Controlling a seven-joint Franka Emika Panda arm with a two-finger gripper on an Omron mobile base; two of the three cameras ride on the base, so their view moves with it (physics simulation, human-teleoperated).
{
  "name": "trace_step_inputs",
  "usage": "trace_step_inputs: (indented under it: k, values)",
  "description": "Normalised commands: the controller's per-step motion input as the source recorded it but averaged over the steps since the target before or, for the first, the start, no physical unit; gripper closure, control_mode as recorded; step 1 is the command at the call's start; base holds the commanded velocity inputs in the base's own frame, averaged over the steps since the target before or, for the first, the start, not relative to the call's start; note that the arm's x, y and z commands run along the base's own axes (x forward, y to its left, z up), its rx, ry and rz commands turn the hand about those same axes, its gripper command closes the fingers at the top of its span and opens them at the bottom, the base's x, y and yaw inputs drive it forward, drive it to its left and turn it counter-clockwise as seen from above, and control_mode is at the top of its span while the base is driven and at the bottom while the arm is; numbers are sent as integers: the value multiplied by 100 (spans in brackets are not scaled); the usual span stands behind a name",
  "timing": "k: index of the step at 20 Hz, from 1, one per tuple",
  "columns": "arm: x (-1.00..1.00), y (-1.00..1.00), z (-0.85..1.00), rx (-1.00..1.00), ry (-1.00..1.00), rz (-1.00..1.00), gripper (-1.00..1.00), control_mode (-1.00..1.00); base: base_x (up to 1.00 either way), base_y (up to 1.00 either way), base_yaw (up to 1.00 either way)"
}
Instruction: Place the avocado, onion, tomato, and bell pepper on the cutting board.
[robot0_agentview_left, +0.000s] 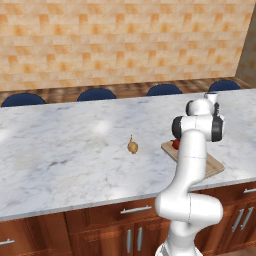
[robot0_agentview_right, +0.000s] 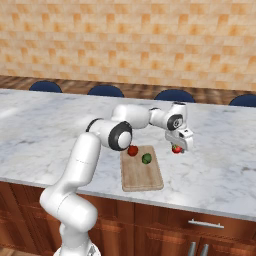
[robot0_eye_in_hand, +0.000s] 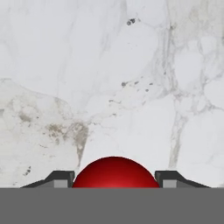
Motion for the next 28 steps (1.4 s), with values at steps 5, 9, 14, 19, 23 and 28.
trace_step_inputs:
  k: [5, 9, 14, 19, 23, 28]
  values:
    - [-7, 10, 42, 0, 0, 0, 100, -100, 0, 0, 0]
    - [-25, 24, 35, 0, -1, 0, 100, -100, 0, 0, 0]
    - [-30, 35, 34, 0, 0, -1, 100, -100, 0, 0, 0]
    - [-33, 45, 35, 0, 0, 0, 100, -100, 0, 0, 0]
    - [-39, 48, 26, 0, -2, 0, 100, -100, 0, 0, 0]
    - [-42, 51, 16, 0, -3, 0, 100, -100, 0, 0, 0]
